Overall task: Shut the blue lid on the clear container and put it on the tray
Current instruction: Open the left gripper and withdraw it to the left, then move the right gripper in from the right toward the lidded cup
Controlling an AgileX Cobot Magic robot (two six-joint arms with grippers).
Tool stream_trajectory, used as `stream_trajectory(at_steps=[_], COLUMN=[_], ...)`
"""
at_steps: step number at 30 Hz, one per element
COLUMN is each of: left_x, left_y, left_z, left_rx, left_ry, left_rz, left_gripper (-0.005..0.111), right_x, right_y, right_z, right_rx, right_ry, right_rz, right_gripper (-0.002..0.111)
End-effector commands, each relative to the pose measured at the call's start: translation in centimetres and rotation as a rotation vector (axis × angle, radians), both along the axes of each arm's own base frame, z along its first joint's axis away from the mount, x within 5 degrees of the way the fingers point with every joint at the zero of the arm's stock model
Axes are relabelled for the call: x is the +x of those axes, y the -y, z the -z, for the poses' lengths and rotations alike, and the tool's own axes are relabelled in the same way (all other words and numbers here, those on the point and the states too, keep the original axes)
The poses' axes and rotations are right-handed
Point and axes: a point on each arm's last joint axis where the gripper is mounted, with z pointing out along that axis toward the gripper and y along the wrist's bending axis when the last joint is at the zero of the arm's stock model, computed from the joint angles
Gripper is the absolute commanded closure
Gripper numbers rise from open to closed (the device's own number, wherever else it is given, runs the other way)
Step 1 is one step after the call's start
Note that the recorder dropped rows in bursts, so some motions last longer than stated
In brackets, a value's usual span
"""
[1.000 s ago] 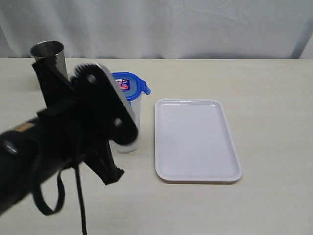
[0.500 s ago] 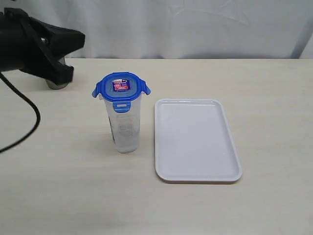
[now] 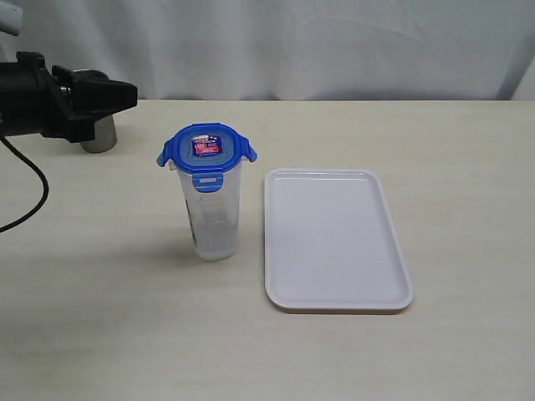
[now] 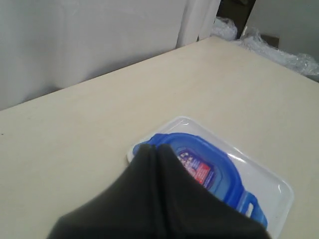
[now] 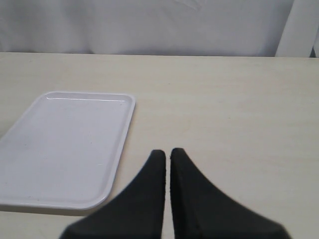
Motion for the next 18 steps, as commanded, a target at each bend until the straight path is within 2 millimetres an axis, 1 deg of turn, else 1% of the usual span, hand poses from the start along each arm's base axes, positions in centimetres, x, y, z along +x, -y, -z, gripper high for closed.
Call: stream_trajectory(at_steps=[1,4,5,7,10,13,14,15,17,18], left_x=[1.3,1.9,2.1,2.4,2.7,3.4,3.6,3.9,4.3,4.4], left_y=[0.1,-0.1,-0.1,-0.3,-0.4,-0.1,0.2,0.9,1.7,1.7], left_z=[1.0,1.2,1.3,1.3,1.2,1.4,1.7,2.3,2.8,2.8], left_rx=[-0.015,0.005,0.018,0.038,0.064,0.056,0.058,0.085,0.135,0.14], left_ry=[-0.012,-0.008,0.0,0.004,0.021,0.019,0.012,0.003,0.004,0.01], left_rz=[0.012,-0.002,-0.006,-0.026,-0.038,-0.025,-0.017,-0.013,-0.02,-0.021], left_gripper=[0.107,0.107,0.107,0.107,0.107,0.107,0.107,0.107,0.107,0.107], right_x=[0.0,0.0,0.1,0.2,0.3,-0.1,-0.1,-0.1,0.0,0.1], right_y=[0.0,0.1,0.1,0.1,0.0,0.4,0.6,0.6,0.4,0.5], right_z=[0.0,-0.1,-0.5,-1.5,-3.1,-4.8,-5.0,-5.0,-4.5,-4.6], right_rx=[-0.003,-0.026,-0.063,-0.05,0.073,0.297,0.349,0.405,0.415,0.441], right_ry=[0.006,0.025,0.066,0.172,0.348,0.536,0.564,0.557,0.5,0.501], right_rz=[-0.003,-0.002,-0.002,-0.001,0.011,0.046,0.055,0.059,0.052,0.054], right_gripper=[0.104,0.104,0.104,0.104,0.104,0.104,0.104,0.104,0.104,0.104])
